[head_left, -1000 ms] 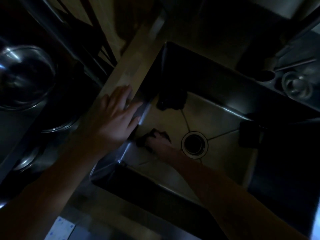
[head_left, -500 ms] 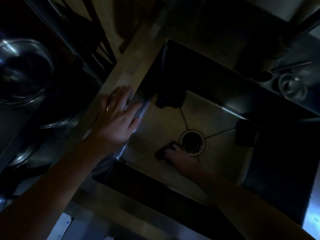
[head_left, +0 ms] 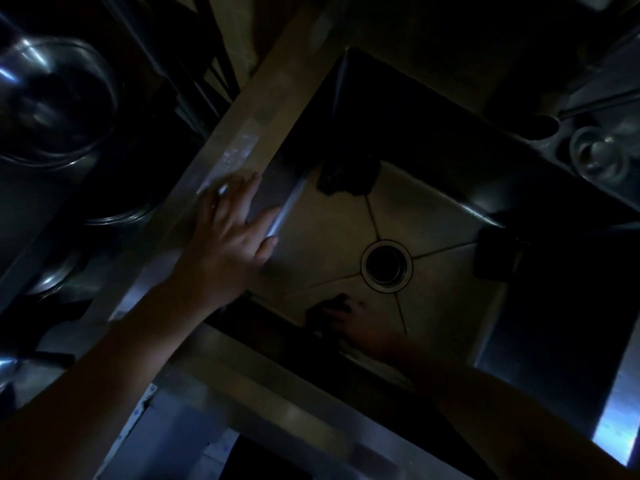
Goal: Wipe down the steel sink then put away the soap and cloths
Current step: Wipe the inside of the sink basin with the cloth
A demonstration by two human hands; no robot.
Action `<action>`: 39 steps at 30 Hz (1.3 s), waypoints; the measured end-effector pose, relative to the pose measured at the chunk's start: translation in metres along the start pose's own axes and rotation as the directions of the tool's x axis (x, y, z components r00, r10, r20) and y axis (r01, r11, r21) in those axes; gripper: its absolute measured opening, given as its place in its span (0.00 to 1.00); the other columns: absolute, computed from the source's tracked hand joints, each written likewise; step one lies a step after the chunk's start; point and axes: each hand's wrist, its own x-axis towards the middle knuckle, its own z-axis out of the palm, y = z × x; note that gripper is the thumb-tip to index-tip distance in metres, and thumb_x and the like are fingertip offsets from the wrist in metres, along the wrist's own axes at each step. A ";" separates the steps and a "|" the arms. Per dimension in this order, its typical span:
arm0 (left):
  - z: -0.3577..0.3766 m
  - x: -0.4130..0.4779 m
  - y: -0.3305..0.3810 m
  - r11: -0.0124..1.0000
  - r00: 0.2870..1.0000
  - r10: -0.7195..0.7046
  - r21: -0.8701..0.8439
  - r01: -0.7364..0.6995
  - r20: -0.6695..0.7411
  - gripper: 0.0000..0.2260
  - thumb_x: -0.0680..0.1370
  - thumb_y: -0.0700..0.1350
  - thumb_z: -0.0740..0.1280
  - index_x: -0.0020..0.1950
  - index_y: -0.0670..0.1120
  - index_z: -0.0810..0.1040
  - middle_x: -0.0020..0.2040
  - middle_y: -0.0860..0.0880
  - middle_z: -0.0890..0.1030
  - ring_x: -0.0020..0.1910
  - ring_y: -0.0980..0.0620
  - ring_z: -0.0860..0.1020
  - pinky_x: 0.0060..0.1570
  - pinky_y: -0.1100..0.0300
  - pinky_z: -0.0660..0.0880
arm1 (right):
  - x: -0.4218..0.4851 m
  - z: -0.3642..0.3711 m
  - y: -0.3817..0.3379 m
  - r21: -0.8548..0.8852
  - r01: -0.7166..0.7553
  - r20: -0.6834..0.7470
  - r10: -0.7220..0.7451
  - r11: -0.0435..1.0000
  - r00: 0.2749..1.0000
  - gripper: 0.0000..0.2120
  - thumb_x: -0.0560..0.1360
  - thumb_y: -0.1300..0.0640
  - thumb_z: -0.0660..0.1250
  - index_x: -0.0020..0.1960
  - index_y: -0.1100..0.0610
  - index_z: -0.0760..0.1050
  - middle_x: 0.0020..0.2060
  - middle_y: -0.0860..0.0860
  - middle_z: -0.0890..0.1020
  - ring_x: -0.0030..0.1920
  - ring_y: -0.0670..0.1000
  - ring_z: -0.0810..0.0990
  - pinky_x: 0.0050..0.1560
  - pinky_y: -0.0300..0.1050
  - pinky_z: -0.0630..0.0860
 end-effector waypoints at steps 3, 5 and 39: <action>0.003 -0.012 0.009 1.000 0.999 -0.014 0.029 0.013 0.038 0.18 0.76 0.47 0.66 0.65 0.46 0.74 0.73 0.37 0.61 0.67 0.35 0.67 0.64 0.37 0.62 | -0.042 0.010 0.040 0.226 -0.244 0.115 0.223 0.943 0.968 0.20 0.80 0.60 0.59 0.71 0.54 0.68 0.77 0.51 0.55 0.76 0.56 0.56 0.74 0.47 0.58; 0.004 -0.018 0.019 0.999 0.998 -0.041 0.020 0.040 0.039 0.18 0.76 0.48 0.65 0.66 0.47 0.73 0.74 0.38 0.61 0.70 0.37 0.64 0.65 0.39 0.61 | -0.056 0.015 0.056 0.339 -0.330 0.105 0.314 0.881 0.944 0.20 0.80 0.60 0.59 0.71 0.56 0.68 0.77 0.51 0.55 0.77 0.54 0.54 0.76 0.43 0.54; 0.030 -0.096 0.149 0.976 0.976 -0.201 -0.074 0.207 0.080 0.17 0.76 0.47 0.64 0.64 0.45 0.75 0.70 0.36 0.66 0.70 0.37 0.65 0.61 0.34 0.64 | -0.102 0.024 0.120 0.793 -0.499 -0.105 0.885 0.350 0.454 0.18 0.74 0.69 0.63 0.63 0.66 0.75 0.62 0.63 0.77 0.64 0.61 0.75 0.66 0.46 0.67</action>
